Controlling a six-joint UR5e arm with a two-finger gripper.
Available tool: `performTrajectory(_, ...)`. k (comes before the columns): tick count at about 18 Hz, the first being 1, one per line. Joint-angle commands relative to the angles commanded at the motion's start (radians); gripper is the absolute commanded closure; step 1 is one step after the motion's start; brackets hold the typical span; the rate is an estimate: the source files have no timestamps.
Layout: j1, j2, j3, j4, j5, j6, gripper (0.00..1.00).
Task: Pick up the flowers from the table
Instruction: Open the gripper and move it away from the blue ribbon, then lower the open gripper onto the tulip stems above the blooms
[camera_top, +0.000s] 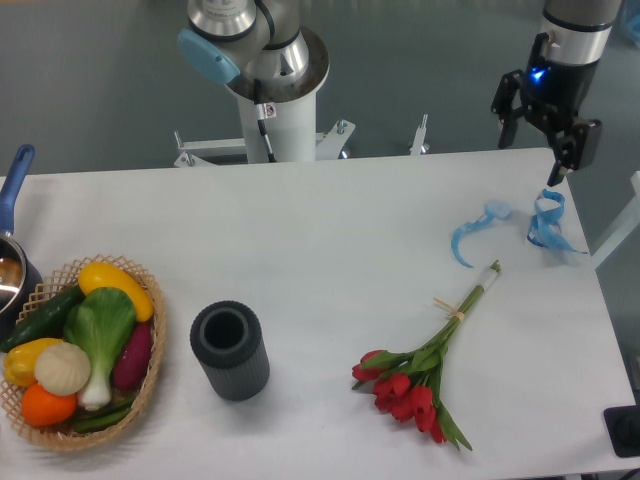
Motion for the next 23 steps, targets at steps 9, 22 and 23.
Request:
performTrajectory(9,-0.002,-0.003,-0.018,0.002,-0.071,-0.05,0.0)
performTrajectory(22,-0.19,-0.113,-0.121,0.204,-0.08,-0.478,0.0)
performTrajectory(23,-0.207,-0.133,-0.121,0.204,-0.08,-0.489,0.0)
